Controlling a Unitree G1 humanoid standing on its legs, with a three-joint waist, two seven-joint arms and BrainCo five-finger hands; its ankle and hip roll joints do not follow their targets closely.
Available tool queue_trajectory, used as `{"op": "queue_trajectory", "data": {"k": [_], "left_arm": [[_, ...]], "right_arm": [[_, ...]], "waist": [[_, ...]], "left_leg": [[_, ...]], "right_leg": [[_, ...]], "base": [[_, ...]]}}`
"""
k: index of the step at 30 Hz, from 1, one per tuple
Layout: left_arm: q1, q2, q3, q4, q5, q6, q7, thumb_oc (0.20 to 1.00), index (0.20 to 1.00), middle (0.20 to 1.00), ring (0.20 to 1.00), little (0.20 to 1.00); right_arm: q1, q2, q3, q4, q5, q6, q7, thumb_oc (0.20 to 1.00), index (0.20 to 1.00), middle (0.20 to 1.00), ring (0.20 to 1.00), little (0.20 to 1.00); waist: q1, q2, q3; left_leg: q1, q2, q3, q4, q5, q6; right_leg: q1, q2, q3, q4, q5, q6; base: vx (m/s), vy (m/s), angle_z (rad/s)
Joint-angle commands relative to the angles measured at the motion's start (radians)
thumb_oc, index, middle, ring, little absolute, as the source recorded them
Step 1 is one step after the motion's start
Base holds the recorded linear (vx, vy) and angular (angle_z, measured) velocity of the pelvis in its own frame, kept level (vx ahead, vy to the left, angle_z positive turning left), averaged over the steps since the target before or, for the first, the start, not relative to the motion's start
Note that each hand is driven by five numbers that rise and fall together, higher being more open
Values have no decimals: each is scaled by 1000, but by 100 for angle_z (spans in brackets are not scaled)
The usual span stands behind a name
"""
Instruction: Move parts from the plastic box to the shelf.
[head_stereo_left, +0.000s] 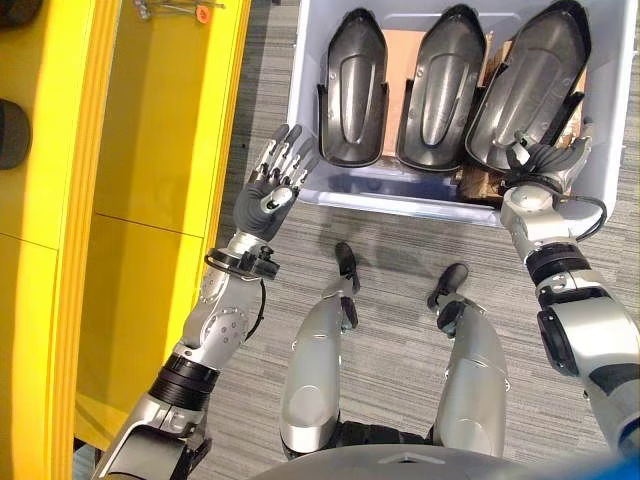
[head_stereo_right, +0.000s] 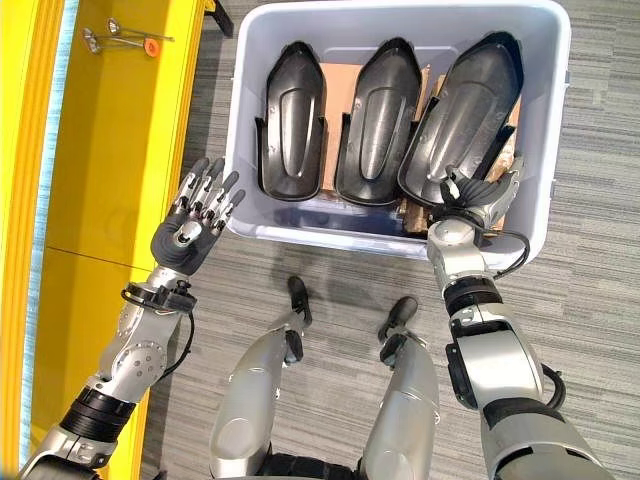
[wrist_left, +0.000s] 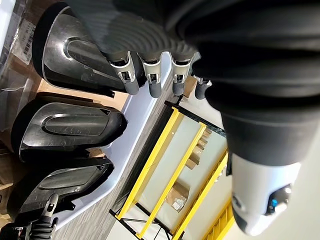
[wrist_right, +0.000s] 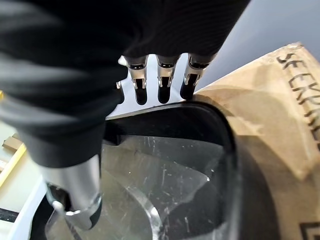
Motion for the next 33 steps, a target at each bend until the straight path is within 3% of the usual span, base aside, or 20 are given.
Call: {"op": "queue_trajectory", "data": {"k": [1, 10, 13, 16, 21, 23, 24, 27, 33], "left_arm": [[-3, -7, -37, -57, -20, -43, -13, 1000, 1000, 1000, 1000, 1000], [-16, -1, -40, -43, -37, -34, -22, 1000, 1000, 1000, 1000, 1000], [-25, -1, -44, -33, -35, -35, -30, 1000, 1000, 1000, 1000, 1000], [-31, 5, -50, -20, -38, -40, -33, 1000, 1000, 1000, 1000, 1000], [-36, 13, -52, -11, -42, -44, -40, 1000, 1000, 1000, 1000, 1000], [-40, 17, -56, -4, -45, -48, -46, 1000, 1000, 1000, 1000, 1000], [-42, 16, -60, -3, -42, -50, -46, 1000, 1000, 1000, 1000, 1000], [-46, 16, -68, 1, -35, -55, -40, 1000, 1000, 1000, 1000, 1000], [-48, 12, -81, 4, -32, -67, -36, 1000, 1000, 1000, 1000, 1000]], "right_arm": [[-29, -53, 36, -7, 23, -23, 3, 1000, 1000, 1000, 1000, 1000], [-60, -73, 108, 56, -37, 68, 62, 1000, 1000, 1000, 1000, 1000], [-80, -78, 141, 80, -74, 134, 73, 1000, 1000, 1000, 1000, 1000], [-91, -88, 177, 133, -47, 192, 70, 1000, 1000, 1000, 1000, 1000], [-99, -95, 200, 191, 14, 231, 92, 1000, 1000, 1000, 1000, 1000], [-99, -100, 208, 222, 46, 251, 124, 551, 551, 551, 551, 551], [-98, -101, 209, 235, 58, 252, 130, 200, 200, 200, 200, 200], [-89, -104, 190, 280, 152, 243, 141, 200, 200, 200, 200, 200], [-59, -111, 154, 305, 185, 198, 144, 200, 200, 200, 200, 200]], "waist": [[12, 82, -26], [22, 90, -26], [27, 90, -26], [35, 90, -26], [43, 91, -26], [46, 91, -26], [47, 91, -26], [51, 93, -26], [44, 103, -26]], "left_leg": [[-28, -5, -32, 21, -64, -41], [-75, -4, -40, 52, -69, -41], [-91, -5, -43, 60, -70, -40], [-114, -6, -51, 70, -71, -39], [-142, -4, -55, 85, -73, -37], [-154, -5, -58, 91, -75, -38], [-160, -4, -60, 94, -76, -37], [-183, -3, -67, 110, -80, -37], [-207, -4, -67, 125, -84, -37]], "right_leg": [[-20, -5, 33, 119, -69, 80], [-63, -16, 34, 149, -74, 77], [-75, -19, 33, 155, -74, 76], [-89, -21, 29, 160, -72, 75], [-109, -28, 24, 173, -72, 74], [-118, -30, 21, 177, -72, 75], [-123, -31, 21, 180, -72, 75], [-142, -35, 21, 192, -73, 75], [-168, -38, 31, 203, -75, 74]], "base": [[0, 0, 0], [19, 12, 2], [17, -1, 5], [21, -8, 5], [30, -4, 6], [29, -22, 8], [21, -37, 3], [12, -27, 1], [0, 0, 0]]}}
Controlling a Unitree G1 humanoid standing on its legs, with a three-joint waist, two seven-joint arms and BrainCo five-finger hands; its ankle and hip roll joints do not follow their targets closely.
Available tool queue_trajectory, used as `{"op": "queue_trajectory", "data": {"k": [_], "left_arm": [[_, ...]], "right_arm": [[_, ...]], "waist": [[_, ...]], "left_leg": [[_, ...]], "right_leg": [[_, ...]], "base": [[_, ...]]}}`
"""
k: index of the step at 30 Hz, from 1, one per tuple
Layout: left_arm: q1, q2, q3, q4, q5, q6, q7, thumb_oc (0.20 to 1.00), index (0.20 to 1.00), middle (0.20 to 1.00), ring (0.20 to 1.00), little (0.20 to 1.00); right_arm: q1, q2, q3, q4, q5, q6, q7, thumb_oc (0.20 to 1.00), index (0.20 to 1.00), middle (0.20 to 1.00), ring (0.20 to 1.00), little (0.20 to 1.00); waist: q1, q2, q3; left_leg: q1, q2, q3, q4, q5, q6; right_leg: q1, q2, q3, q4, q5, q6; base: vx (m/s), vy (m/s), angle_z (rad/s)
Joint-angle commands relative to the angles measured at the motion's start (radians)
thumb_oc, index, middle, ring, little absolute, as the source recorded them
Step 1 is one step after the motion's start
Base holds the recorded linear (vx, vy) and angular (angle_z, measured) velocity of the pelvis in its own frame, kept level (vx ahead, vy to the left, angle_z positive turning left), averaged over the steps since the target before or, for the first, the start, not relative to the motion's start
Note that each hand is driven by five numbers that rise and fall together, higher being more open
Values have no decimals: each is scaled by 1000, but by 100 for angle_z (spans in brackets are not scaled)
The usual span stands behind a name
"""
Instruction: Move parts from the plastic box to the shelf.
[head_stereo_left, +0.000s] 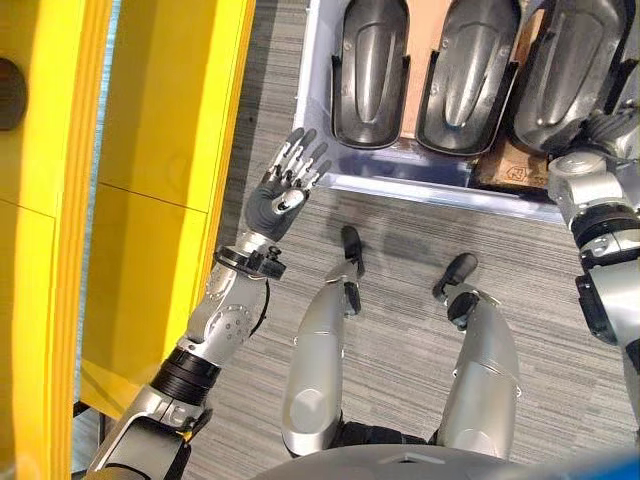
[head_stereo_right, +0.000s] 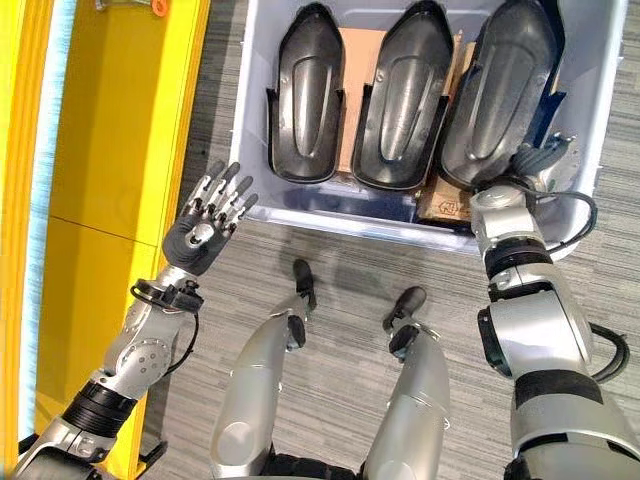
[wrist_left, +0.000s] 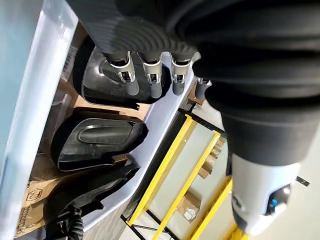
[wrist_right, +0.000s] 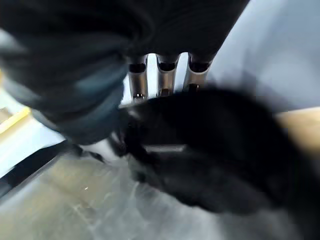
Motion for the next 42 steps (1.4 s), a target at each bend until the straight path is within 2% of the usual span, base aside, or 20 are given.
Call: {"op": "queue_trajectory", "data": {"k": [1, 4, 6, 10, 12, 16, 22, 27, 30, 31, 34, 36, 38, 42], "left_arm": [[-25, -20, -12, -28, 3, -63, -21, 1000, 1000, 1000, 1000, 1000], [-24, -26, -16, -31, 10, -65, -16, 1000, 1000, 1000, 1000, 1000], [-21, -25, -16, -37, 6, -69, -13, 1000, 1000, 1000, 1000, 1000], [-14, -34, -20, -36, 5, -81, -19, 1000, 1000, 1000, 1000, 1000], [-10, -43, -24, -35, 1, -90, -25, 1000, 1000, 1000, 1000, 1000], [-11, -40, -28, -38, -11, -92, -29, 1000, 1000, 1000, 1000, 1000], [-5, -13, -21, -49, -42, -92, -48, 1000, 1000, 1000, 1000, 1000], [13, 21, 13, -73, -68, -71, -68, 1000, 1000, 1000, 1000, 1000], [37, 47, 41, -104, -72, -54, -75, 1000, 1000, 1000, 1000, 1000], [38, 48, 41, -105, -72, -54, -75, 1000, 1000, 1000, 1000, 1000], [67, 55, 59, -119, -69, -41, -87, 1000, 1000, 1000, 1000, 1000], [95, 49, 77, -107, -78, -55, -107, 1000, 1000, 1000, 1000, 1000], [114, 39, 78, -91, -75, -70, -121, 1000, 1000, 1000, 1000, 1000], [126, 19, 83, -63, -53, -64, -114, 1000, 1000, 1000, 1000, 1000]], "right_arm": [[139, 70, -7, 95, 116, 35, 91, 200, 200, 200, 200, 200], [154, 74, -20, 99, 139, -9, 67, 200, 200, 200, 200, 200], [170, 76, -37, 88, 135, -36, 16, 200, 200, 200, 200, 200], [189, 88, -63, 77, 100, -29, -40, 200, 200, 200, 200, 200], [202, 94, -69, 85, 72, -3, -46, 200, 200, 200, 200, 200], [212, 95, -58, 94, 49, -23, -86, 200, 200, 200, 200, 200], [187, 63, -51, 65, -59, -74, -195, 200, 200, 200, 200, 200], [145, 23, -37, 8, -197, -96, -265, 200, 200, 200, 200, 200], [114, -28, -34, -50, -261, -104, -270, 200, 200, 200, 200, 200], [116, -28, -35, -50, -262, -104, -270, 200, 200, 200, 200, 200], [109, -63, -52, -88, -313, -119, -246, 200, 200, 200, 200, 200], [111, -82, -50, -139, -362, -161, -230, 200, 200, 200, 200, 200], [153, -80, -63, -198, -367, -189, -191, 200, 200, 200, 200, 200], [199, -47, -62, -264, -363, -206, -123, 200, 200, 200, 200, 200]], "waist": [[16, 72, -2], [11, 79, -2], [6, 84, -2], [-4, 93, -2], [-8, 101, -2], [-12, 106, -2], [-17, 103, -2], [-20, 77, -2], [-24, 47, -2], [-24, 47, -2], [-26, 24, -2], [-28, -3, -10], [-28, -23, -53], [-28, -41, -97]], "left_leg": [[-61, -18, -15, 44, -78, -30], [-67, -19, -12, 48, -79, -30], [-66, -21, -11, 46, -79, -30], [-54, -23, -6, 35, -76, -34], [-35, -25, -1, 15, -68, -36], [-5, -26, 3, -14, -56, -38], [77, -31, 4, -65, -43, -42], [176, -25, 9, -98, -45, -43], [274, -22, 9, -119, -51, -43], [276, -22, 9, -121, -50, -43], [368, -23, 3, -145, -54, -41], [464, -16, 3, -182, -44, -47], [516, -10, 9, -225, -33, -52], [563, -3, 12, -264, -19, -59]], "right_leg": [[-55, -18, 56, 121, -31, 89], [-69, -18, 64, 128, -33, 88], [-71, -16, 70, 127, -34, 88], [-69, -10, 80, 121, -35, 88], [-60, -5, 86, 108, -32, 88], [-40, 4, 89, 87, -24, 88], [31, 26, 89, 34, -12, 92], [130, 40, 77, -17, -4, 98], [233, 52, 67, -67, 4, 105], [236, 53, 66, -69, 5, 105], [331, 62, 60, -106, 6, 110], [444, 73, 46, -168, 15, 109], [515, 86, 29, -237, 29, 111], [587, 97, 15, -299, 40, 109]], "base": [[0, 0, 0], [-7, 2, 1], [0, 0, 0], [-8, 4, 0], [-57, 14, -4], [-33, -7, -2], [-37, -28, -2], [-21, -58, -7], [15, -54, -9], [60, -45, -8], [71, -25, -12], [155, 63, -13], [187, 92, -10], [136, 100, -2]]}}
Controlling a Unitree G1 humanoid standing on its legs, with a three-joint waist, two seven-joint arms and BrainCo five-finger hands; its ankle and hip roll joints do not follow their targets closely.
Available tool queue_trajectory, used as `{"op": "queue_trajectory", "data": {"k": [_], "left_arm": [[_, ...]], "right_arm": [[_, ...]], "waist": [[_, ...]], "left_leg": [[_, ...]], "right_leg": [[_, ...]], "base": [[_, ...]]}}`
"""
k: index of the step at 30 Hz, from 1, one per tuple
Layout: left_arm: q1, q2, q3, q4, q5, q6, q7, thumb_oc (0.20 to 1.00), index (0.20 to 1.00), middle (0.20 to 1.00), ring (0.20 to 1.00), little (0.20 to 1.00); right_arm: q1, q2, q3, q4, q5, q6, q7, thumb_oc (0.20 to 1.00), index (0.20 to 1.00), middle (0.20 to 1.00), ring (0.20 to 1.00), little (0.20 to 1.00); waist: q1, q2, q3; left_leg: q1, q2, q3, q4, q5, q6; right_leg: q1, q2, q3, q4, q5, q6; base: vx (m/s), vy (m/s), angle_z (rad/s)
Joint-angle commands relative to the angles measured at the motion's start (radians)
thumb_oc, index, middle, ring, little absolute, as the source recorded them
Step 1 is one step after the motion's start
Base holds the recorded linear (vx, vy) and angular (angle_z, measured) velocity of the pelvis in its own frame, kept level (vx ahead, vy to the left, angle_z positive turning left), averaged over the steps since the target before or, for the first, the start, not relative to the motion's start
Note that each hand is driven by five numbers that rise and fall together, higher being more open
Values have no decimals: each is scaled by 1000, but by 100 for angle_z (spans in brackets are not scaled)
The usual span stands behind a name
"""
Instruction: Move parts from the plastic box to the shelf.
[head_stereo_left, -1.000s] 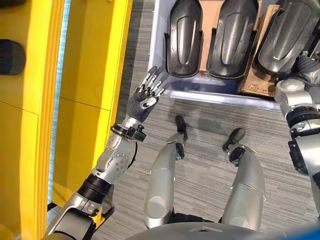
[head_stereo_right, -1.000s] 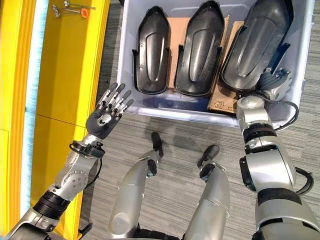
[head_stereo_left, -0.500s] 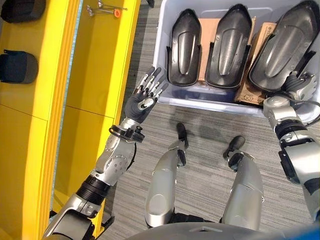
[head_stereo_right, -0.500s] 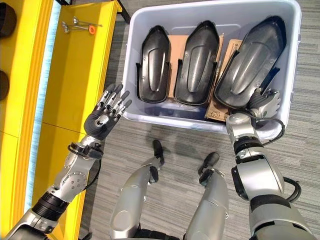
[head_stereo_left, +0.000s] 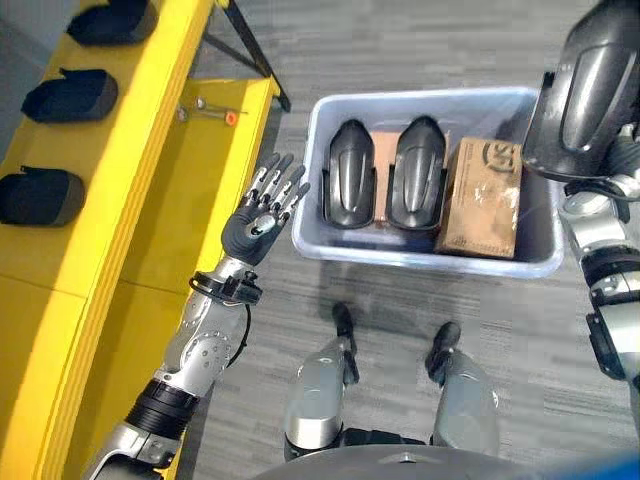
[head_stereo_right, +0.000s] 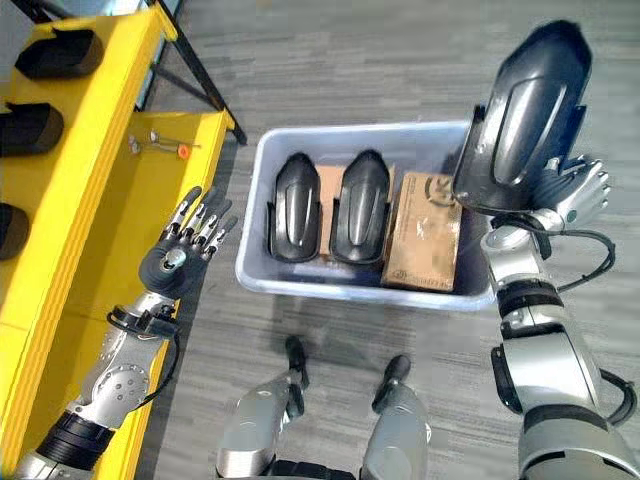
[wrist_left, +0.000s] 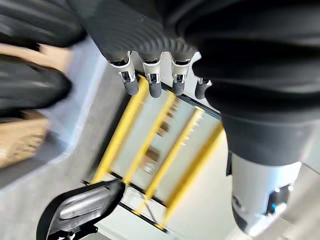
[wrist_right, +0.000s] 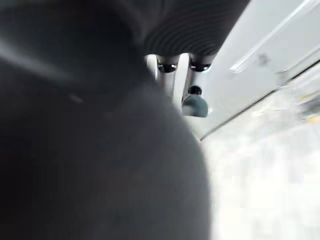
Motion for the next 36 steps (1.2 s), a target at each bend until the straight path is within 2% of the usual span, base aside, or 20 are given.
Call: {"op": "queue_trajectory", "data": {"k": [1, 2, 4, 8, 14, 17, 19, 20, 24, 25, 26, 29, 34, 36], "left_arm": [[-3, -35, 9, -3, 23, -35, -23, 1000, 1000, 1000, 1000, 1000], [-1, -35, 8, -3, 23, -35, -22, 1000, 1000, 1000, 1000, 1000], [20, -47, 25, 11, 44, -23, -13, 1000, 1000, 1000, 1000, 1000], [48, -64, 53, 45, 83, -13, -17, 1000, 1000, 1000, 1000, 1000], [117, -79, 111, 84, 153, -1, -34, 1000, 1000, 1000, 1000, 1000], [137, -88, 122, 106, 173, 3, -46, 1000, 1000, 1000, 1000, 1000], [159, -90, 136, 121, 211, -14, -46, 1000, 1000, 1000, 1000, 1000], [164, -90, 141, 133, 212, -22, -47, 1000, 1000, 1000, 1000, 1000], [161, -87, 135, 159, 213, -13, -72, 1000, 1000, 1000, 1000, 1000], [157, -89, 130, 168, 212, -8, -83, 1000, 1000, 1000, 1000, 1000], [153, -106, 124, 185, 204, 12, -99, 1000, 1000, 1000, 1000, 1000], [155, -133, 125, 192, 217, 63, -78, 1000, 1000, 1000, 1000, 1000], [158, -157, 108, 216, 222, 71, -92, 1000, 1000, 1000, 1000, 1000], [158, -171, 89, 224, 234, 90, -136, 1000, 1000, 1000, 1000, 1000]], "right_arm": [[11, 22, 19, -96, -46, -84, 103, 200, 200, 200, 200, 200], [14, 23, 18, -98, -46, -83, 103, 200, 200, 200, 200, 200], [76, 65, 30, -168, -27, -96, 182, 200, 200, 200, 200, 200], [175, 131, 57, -273, 26, -109, 269, 200, 200, 200, 200, 200], [385, 227, 75, -454, 29, -168, 354, 200, 200, 200, 200, 200], [446, 258, 86, -491, 6, -184, 367, 200, 200, 200, 200, 200], [474, 290, 99, -515, 1, -191, 390, 200, 200, 200, 200, 200], [479, 297, 107, -519, 11, -196, 405, 200, 200, 200, 200, 200], [510, 308, 130, -527, 32, -194, 388, 200, 200, 200, 200, 200], [518, 306, 129, -523, 39, -198, 388, 200, 200, 200, 200, 200], [542, 299, 127, -522, 50, -217, 401, 200, 200, 200, 200, 200], [611, 298, 128, -572, 18, -249, 438, 200, 200, 200, 200, 200], [603, 296, 150, -608, 13, -250, 472, 200, 200, 200, 200, 200], [628, 301, 152, -650, -11, -232, 445, 200, 200, 200, 200, 200]], "waist": [[26, -19, -56], [26, -20, -56], [25, -33, -83], [21, -53, -119], [12, -80, -180], [13, -84, -199], [28, -87, -212], [31, -86, -215], [12, -101, -227], [4, -112, -229], [-11, -126, -233], [-24, -139, -242], [-28, -128, -245], [-55, -125, -238]], "left_leg": [[2, 14, -57, -11, -23, -46], [3, 13, -57, -12, -23, -46], [24, 14, -52, -21, -20, -44], [56, 10, -39, -32, -25, -35], [112, -16, -8, -61, -37, -7], [128, -35, -1, -76, -42, 8], [147, -48, 30, -102, -46, 17], [152, -51, 43, -108, -49, 21], [150, -81, 15, -114, -63, 33], [146, -96, -4, -114, -66, 32], [124, -119, -32, -115, -44, 34], [105, -135, -80, -106, -31, 24], [84, -131, -103, -101, -22, 15], [77, -107, 24, -52, -28, 3]], "right_leg": [[61, 1, 6, -13, -34, 45], [63, 1, 6, -15, -34, 45], [97, 0, -1, -41, -25, 48], [144, -9, -11, -75, -5, 61], [206, -34, -31, -123, 45, 101], [210, -43, -35, -121, 63, 108], [201, -59, -87, -87, 83, 120], [203, -47, -105, -82, 73, 118], [214, 87, -42, -102, 0, 74], [230, 140, -9, -133, -11, 55], [244, 220, 51, -199, 17, 20], [278, 231, 96, -282, 55, 16], [277, 219, 104, -319, 71, 13], [291, 186, 26, -338, 82, 26]], "base": [[178, 130, -1], [179, 152, 2], [117, 129, 4], [104, 138, -1], [73, 208, -5], [-6, 213, -6], [-86, 220, -21], [-106, 112, -37], [-57, -3, -10], [-97, -110, 31], [-100, -114, 52], [-95, -145, 109], [-120, -63, 15], [-162, -25, 66]]}}
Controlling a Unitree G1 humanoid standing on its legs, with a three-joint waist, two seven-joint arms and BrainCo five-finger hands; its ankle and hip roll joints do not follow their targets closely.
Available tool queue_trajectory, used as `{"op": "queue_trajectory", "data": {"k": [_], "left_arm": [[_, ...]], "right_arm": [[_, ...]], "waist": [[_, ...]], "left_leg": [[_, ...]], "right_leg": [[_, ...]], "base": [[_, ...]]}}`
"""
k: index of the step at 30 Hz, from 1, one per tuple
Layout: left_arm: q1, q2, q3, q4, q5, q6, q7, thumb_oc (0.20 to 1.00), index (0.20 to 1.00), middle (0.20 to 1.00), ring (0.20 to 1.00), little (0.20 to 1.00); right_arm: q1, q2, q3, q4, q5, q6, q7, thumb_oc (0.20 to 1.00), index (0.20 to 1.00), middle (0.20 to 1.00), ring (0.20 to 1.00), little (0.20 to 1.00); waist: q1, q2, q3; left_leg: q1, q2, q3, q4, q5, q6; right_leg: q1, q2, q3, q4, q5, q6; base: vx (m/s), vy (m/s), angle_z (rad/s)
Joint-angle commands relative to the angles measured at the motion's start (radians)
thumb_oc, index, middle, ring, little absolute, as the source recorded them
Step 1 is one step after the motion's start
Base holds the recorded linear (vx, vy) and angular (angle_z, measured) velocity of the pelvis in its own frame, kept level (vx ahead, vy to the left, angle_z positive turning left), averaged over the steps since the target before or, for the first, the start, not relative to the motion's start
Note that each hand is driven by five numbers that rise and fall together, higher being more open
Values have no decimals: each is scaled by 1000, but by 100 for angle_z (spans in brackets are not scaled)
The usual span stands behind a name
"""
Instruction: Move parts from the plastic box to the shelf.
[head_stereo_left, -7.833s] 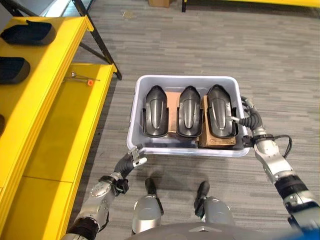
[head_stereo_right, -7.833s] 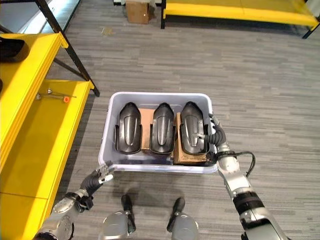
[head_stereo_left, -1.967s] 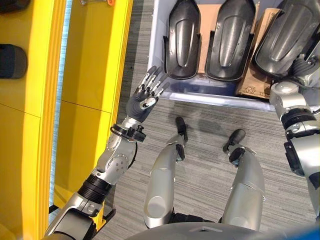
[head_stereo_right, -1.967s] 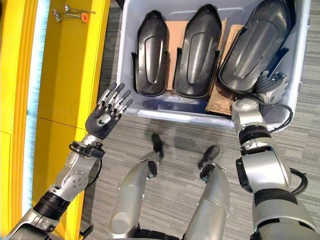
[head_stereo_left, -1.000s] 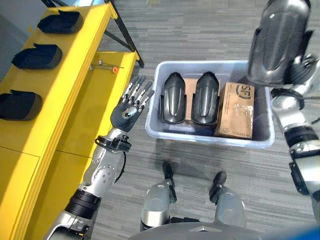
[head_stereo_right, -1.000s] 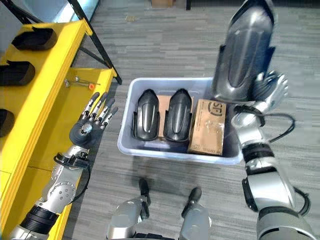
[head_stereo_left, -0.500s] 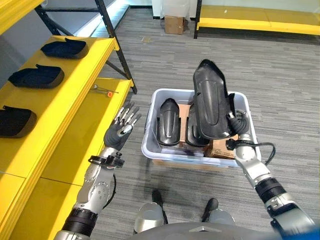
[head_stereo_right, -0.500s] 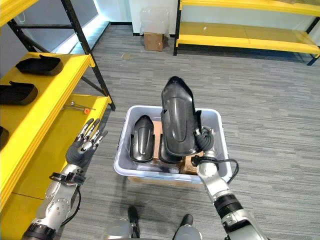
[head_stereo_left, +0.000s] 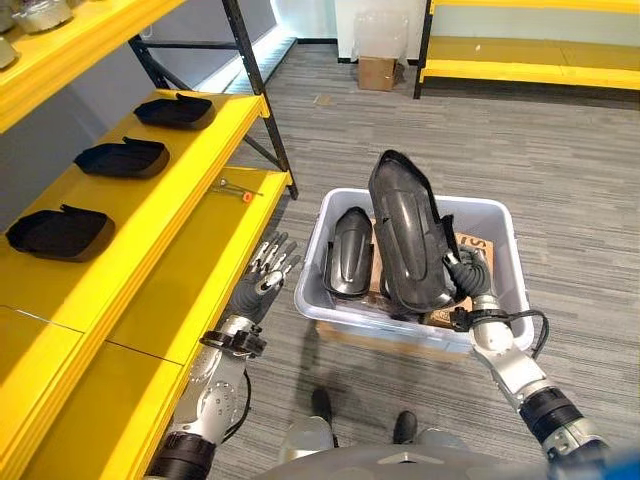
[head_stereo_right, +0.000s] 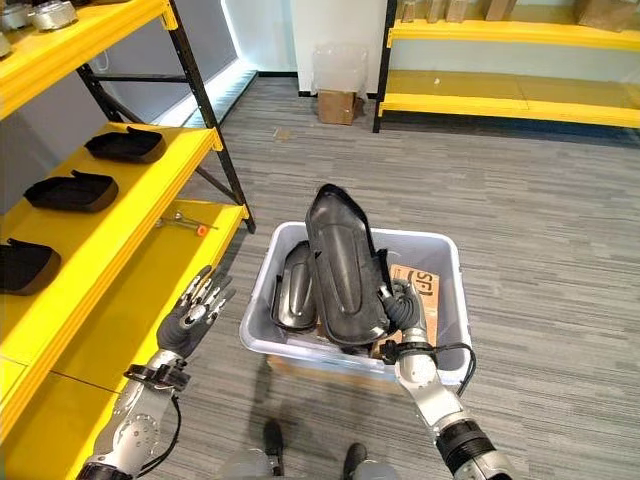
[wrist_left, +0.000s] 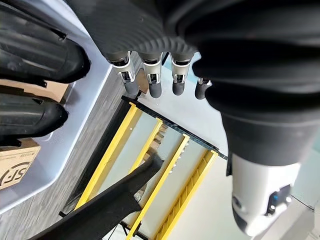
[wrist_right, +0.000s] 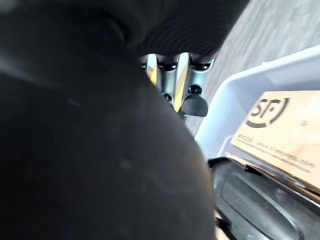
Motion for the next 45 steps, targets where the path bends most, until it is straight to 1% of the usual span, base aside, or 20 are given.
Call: {"op": "queue_trajectory", "data": {"k": [1, 3, 8, 11, 14, 15, 18, 21, 24, 28, 29, 31, 32, 33, 35, 37, 39, 42, 43, 45], "left_arm": [[-55, 46, 7, -27, 29, -1, -75, 1000, 1000, 1000, 1000, 1000], [-61, 42, -11, -24, 36, -3, -76, 1000, 1000, 1000, 1000, 1000], [-85, 39, -29, -9, 44, -21, -66, 1000, 1000, 1000, 1000, 1000], [-110, 34, -46, -1, 46, -17, -57, 1000, 1000, 1000, 1000, 1000], [-134, 29, -62, 5, 49, -22, -27, 1000, 1000, 1000, 1000, 1000], [-141, 26, -67, 8, 49, -26, -16, 1000, 1000, 1000, 1000, 1000], [-133, 37, -61, -1, 65, -43, 42, 1000, 1000, 1000, 1000, 1000], [-118, 56, -52, -11, 82, -60, 68, 1000, 1000, 1000, 1000, 1000], [-100, 71, -42, -23, 97, -72, 80, 1000, 1000, 1000, 1000, 1000], [-67, 95, -15, -54, 110, -90, 93, 1000, 1000, 1000, 1000, 1000], [-55, 106, 2, -63, 115, -95, 95, 1000, 1000, 1000, 1000, 1000], [-50, 116, 16, -68, 120, -94, 94, 1000, 1000, 1000, 1000, 1000], [-48, 123, 20, -70, 120, -90, 89, 1000, 1000, 1000, 1000, 1000], [-40, 127, 26, -62, 109, -93, 39, 1000, 1000, 1000, 1000, 1000], [-39, 120, 26, -59, 104, -89, 9, 1000, 1000, 1000, 1000, 1000], [-39, 116, 26, -57, 95, -90, 0, 1000, 1000, 1000, 1000, 1000], [-44, 107, 19, -45, 80, -98, -15, 1000, 1000, 1000, 1000, 1000], [-55, 102, 10, -48, 59, -85, -18, 1000, 1000, 1000, 1000, 1000], [-63, 94, -4, -51, 50, -78, -19, 1000, 1000, 1000, 1000, 1000], [-65, 87, -15, -53, 49, -72, -27, 1000, 1000, 1000, 1000, 1000]], "right_arm": [[-71, 43, -8, -124, -38, -76, -30, 200, 200, 200, 200, 200], [-83, 49, 3, -108, -33, -78, -35, 200, 200, 200, 200, 200], [-142, 54, 21, -66, -28, -75, -11, 200, 200, 200, 200, 200], [-157, 53, 37, -70, -22, -68, -5, 200, 200, 200, 200, 200], [-170, 44, 49, -75, -9, -69, 23, 200, 200, 200, 200, 200], [-176, 41, 53, -74, -5, -72, 35, 200, 200, 200, 200, 200], [-159, 44, 70, -102, -6, -57, 75, 200, 200, 200, 200, 200], [-143, 42, 74, -117, -5, -43, 92, 200, 200, 200, 200, 200], [-133, 42, 73, -127, -13, -43, 110, 200, 200, 200, 200, 200], [-135, 46, 81, -151, -28, -29, 128, 200, 200, 200, 200, 200], [-142, 50, 86, -158, -34, -23, 127, 200, 200, 200, 200, 200], [-153, 55, 91, -163, -27, -12, 125, 200, 200, 200, 200, 200], [-162, 62, 94, -169, -26, -3, 118, 200, 200, 200, 200, 200], [-164, 82, 87, -179, -42, 5, 105, 200, 200, 200, 200, 200], [-161, 90, 82, -182, -57, 13, 94, 200, 200, 200, 200, 200], [-163, 93, 83, -182, -60, 20, 96, 200, 200, 200, 200, 200], [-167, 87, 88, -179, -48, 24, 90, 200, 200, 200, 200, 200], [-166, 76, 88, -182, -32, 29, 89, 200, 200, 200, 200, 200], [-165, 69, 81, -169, -16, 13, 97, 200, 200, 200, 200, 200], [-162, 67, 75, -160, -12, 0, 103, 200, 200, 200, 200, 200]], "waist": [[-38, -97, 29], [-57, -101, 24], [-66, -111, 14], [-78, -111, -8], [-88, -101, -30], [-89, -95, -36], [-92, -68, -43], [-79, -60, -42], [-62, -60, -37], [-20, -54, -28], [11, -52, -23], [34, -52, -20], [52, -51, -18], [78, -49, -10], [87, -53, -10], [91, -54, -9], [85, -65, -4], [65, -78, 4], [43, -93, 12], [28, -98, 18]], "left_leg": [[50, -79, 194, 18, -114, 7], [56, -31, 273, 73, -130, 1], [80, 42, 318, 156, -153, -5], [112, 117, 348, 207, -100, -35], [143, 171, 352, 241, -60, -63], [145, 173, 339, 238, -54, -68], [165, 143, 348, 150, -85, -48], [165, 96, 325, 97, -132, -18], [162, 75, 305, 81, -151, -3], [157, 52, 274, 63, -151, 12], [152, 39, 261, 55, -148, 17], [145, 24, 249, 47, -145, 23], [144, 9, 237, 32, -143, 30], [135, -34, 181, -8, -140, 57], [128, -66, 143, -31, -140, 80], [126, -73, 138, -37, -139, 86], [123, -85, 121, -49, -144, 92], [134, -89, 113, -54, -152, 83], [148, -92, 108, -54, -162, 72], [159, -92, 99, -54, -173, 65]], "right_leg": [[83, -58, -60, -95, 71, 83], [78, -86, -113, -85, 74, 80], [64, -114, -155, -50, 61, 61], [50, -121, -187, -22, 41, 38], [19, -131, -214, 22, 10, 17], [8, -134, -216, 39, 1, 14], [-17, -176, -238, 98, -7, 42], [-24, -210, -235, 122, 7, 75], [-23, -235, -238, 131, 20, 97], [-20, -285, -260, 149, 42, 133], [-12, -315, -286, 153, 67, 144], [1, -335, -308, 148, 89, 154], [4, -357, -322, 153, 112, 162], [-12, -392, -283, 259, 132, 178], [-36, -392, -236, 357, 131, 187], [-40, -382, -229, 392, 116, 187], [-60, -315, -199, 400, 92, 181], [-72, -244, -182, 312, 79, 167], [-78, -191, -162, 163, 96, 163], [-86, -168, -139, 72, 132, 167]], "base": [[-117, 37, 87], [-123, 42, 143], [-78, 74, 65], [-55, 139, 34], [-42, 294, 25], [-45, 595, 24], [-33, 634, 71], [-41, 462, 70], [-64, 468, 65], [-93, 406, 50], [-120, 442, 47], [-139, 448, 38], [-173, 658, 51], [-142, 596, 62], [-88, 391, 94], [-33, 139, 58], [-4, 55, 51], [30, -31, 42], [61, -81, 39], [107, -87, 44]]}}
